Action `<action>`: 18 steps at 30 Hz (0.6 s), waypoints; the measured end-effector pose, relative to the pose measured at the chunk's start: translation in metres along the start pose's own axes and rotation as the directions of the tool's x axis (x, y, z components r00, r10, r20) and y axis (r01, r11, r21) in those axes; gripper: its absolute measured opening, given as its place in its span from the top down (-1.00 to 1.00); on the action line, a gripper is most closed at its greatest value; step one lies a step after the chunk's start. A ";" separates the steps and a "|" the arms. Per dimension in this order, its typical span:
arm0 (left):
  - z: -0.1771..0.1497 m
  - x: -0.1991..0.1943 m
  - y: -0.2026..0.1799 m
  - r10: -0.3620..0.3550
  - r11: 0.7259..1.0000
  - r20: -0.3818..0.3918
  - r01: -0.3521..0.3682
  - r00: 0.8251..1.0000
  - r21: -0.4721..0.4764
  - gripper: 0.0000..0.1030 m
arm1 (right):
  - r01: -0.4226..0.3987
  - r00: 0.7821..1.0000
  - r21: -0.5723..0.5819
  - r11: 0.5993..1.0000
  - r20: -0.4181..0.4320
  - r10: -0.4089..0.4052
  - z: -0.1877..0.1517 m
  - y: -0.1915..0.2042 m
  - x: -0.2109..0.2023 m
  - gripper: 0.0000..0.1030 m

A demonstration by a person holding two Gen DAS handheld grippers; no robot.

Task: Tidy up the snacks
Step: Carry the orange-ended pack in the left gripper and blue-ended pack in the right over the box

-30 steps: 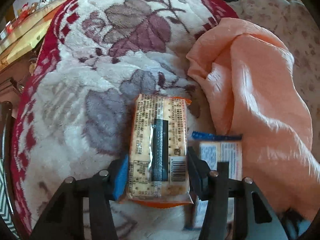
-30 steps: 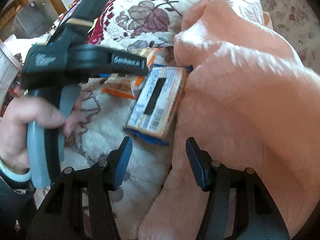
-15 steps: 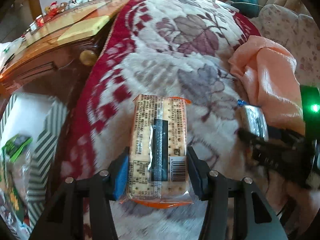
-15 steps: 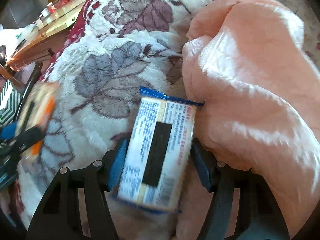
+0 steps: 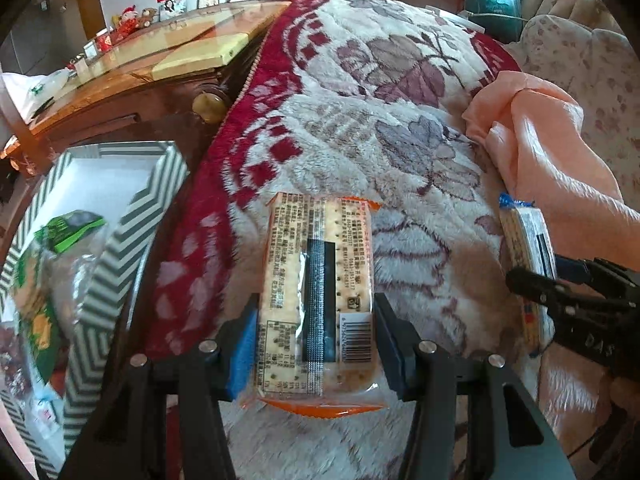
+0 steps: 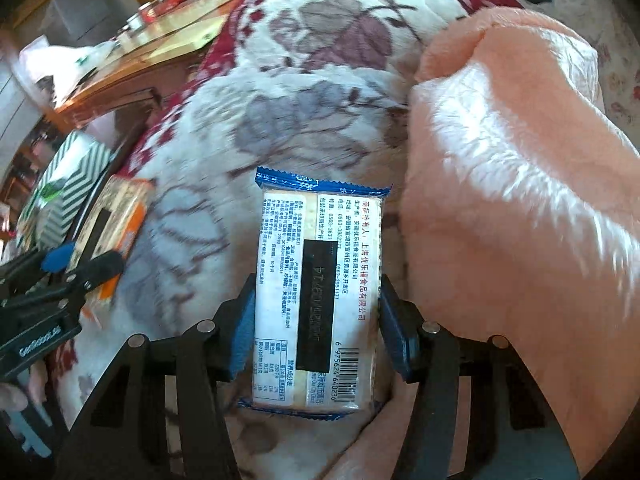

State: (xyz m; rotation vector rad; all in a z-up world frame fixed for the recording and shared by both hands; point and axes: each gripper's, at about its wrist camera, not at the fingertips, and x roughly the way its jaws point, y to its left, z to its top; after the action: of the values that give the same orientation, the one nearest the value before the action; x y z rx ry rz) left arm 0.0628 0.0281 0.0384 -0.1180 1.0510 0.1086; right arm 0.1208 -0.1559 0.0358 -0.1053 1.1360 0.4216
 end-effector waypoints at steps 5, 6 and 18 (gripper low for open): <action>-0.008 -0.016 0.008 0.023 1.000 0.031 -0.023 0.999 -0.004 -0.08 | -0.023 1.000 -0.034 0.999 0.005 0.023 -0.010 0.019 -0.011 -0.07; -0.009 -0.019 0.009 0.028 1.000 0.038 -0.028 0.999 -0.005 -0.08 | -0.025 1.000 -0.039 0.999 0.010 0.025 -0.011 0.022 -0.013 -0.07; -0.021 -0.053 0.026 0.051 0.998 0.102 -0.049 0.993 -0.027 -0.08 | -0.029 0.999 -0.091 0.995 0.040 0.033 -0.022 0.056 -0.035 -0.07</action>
State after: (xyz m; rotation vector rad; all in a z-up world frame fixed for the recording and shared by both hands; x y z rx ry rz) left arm 0.0143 0.0490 0.0731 -0.1077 0.9500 0.1714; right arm 0.0688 -0.1207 0.0647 -0.1579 1.0792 0.5009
